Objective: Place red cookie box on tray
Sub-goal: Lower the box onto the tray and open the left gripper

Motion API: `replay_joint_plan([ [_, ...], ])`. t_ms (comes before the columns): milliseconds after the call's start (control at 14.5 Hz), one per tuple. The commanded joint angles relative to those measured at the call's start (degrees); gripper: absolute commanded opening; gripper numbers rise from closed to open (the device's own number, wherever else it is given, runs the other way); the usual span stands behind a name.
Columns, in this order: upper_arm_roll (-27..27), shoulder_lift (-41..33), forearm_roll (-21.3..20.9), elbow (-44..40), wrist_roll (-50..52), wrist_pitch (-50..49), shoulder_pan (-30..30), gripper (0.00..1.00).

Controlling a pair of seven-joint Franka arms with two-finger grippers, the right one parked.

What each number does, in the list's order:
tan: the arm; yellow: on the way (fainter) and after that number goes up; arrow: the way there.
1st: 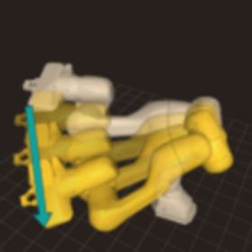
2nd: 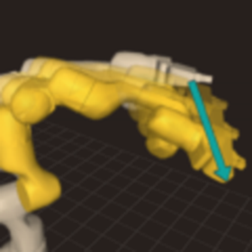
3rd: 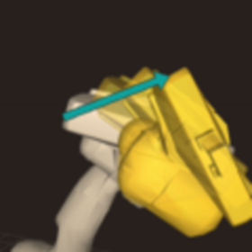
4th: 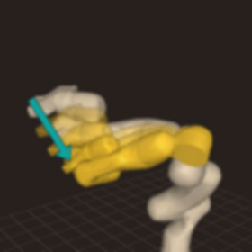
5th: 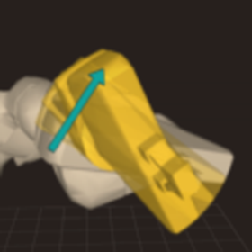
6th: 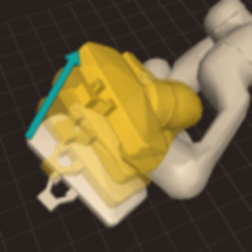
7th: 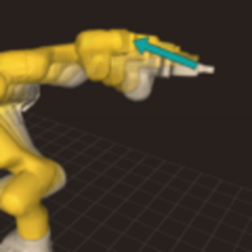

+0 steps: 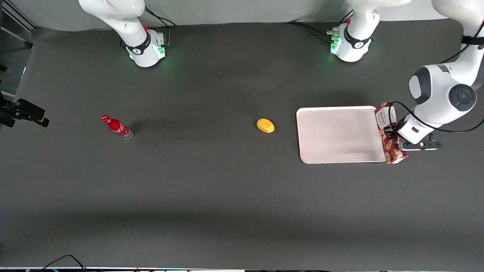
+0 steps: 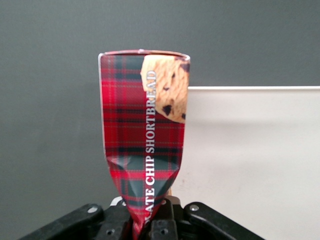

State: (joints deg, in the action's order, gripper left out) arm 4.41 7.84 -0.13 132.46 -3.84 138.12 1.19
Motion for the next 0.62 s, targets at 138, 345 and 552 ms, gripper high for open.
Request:
replay_joint_plan([
  [138, -0.01, -0.99, 2.51, 8.33, -1.44, 10.14, -0.13, 0.0],
  [345, -0.01, 0.85, 3.12, 9.57, -1.44, 13.04, -0.31, 0.0],
  [552, -0.19, 2.09, 4.53, 9.49, -1.44, 13.75, -0.66, 0.0],
])
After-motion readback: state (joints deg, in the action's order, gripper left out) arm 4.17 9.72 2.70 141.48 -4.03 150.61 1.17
